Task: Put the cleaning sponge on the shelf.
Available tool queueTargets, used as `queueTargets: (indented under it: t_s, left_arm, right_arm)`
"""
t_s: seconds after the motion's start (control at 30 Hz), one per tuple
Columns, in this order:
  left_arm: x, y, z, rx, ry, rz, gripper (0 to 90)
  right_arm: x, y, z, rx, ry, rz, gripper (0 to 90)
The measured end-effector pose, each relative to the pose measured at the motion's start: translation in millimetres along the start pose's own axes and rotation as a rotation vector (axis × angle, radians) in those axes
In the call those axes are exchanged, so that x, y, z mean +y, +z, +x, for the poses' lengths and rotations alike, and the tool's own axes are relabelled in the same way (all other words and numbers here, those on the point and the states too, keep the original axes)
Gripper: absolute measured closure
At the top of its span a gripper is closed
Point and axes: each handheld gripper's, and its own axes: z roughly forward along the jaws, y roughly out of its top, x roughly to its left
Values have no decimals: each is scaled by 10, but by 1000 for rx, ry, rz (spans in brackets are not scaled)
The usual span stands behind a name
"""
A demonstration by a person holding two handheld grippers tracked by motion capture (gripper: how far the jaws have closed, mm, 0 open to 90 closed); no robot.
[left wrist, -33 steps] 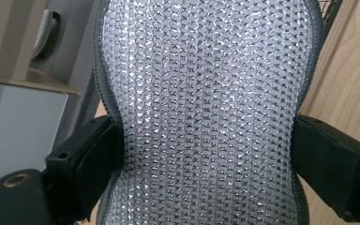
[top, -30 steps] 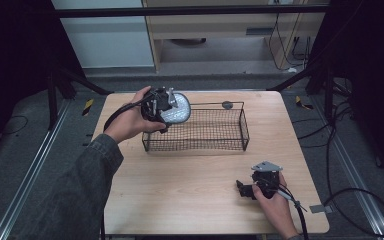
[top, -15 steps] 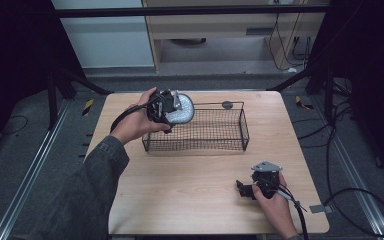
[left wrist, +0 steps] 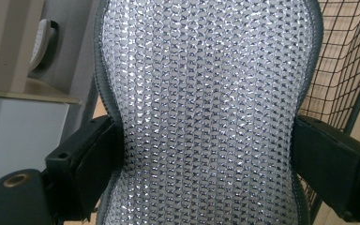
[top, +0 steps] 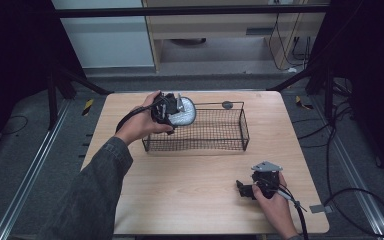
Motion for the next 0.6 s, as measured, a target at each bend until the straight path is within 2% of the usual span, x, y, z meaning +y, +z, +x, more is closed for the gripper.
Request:
queueTargets:
  t_s: [0.4,0.47,0.6]
  left_arm:
    - [-98,172,73,-25,-7,7,96]
    - [-126,180,79,-32,-23,-4,96]
    - [-165,225,62,-41,-29,-3,95]
  right_arm:
    - [-1,1,0,0,-1,-1,7]
    - [-1,0,3,-2,1,0,7]
    - [-2,-1,4,-2,2,-1,6]
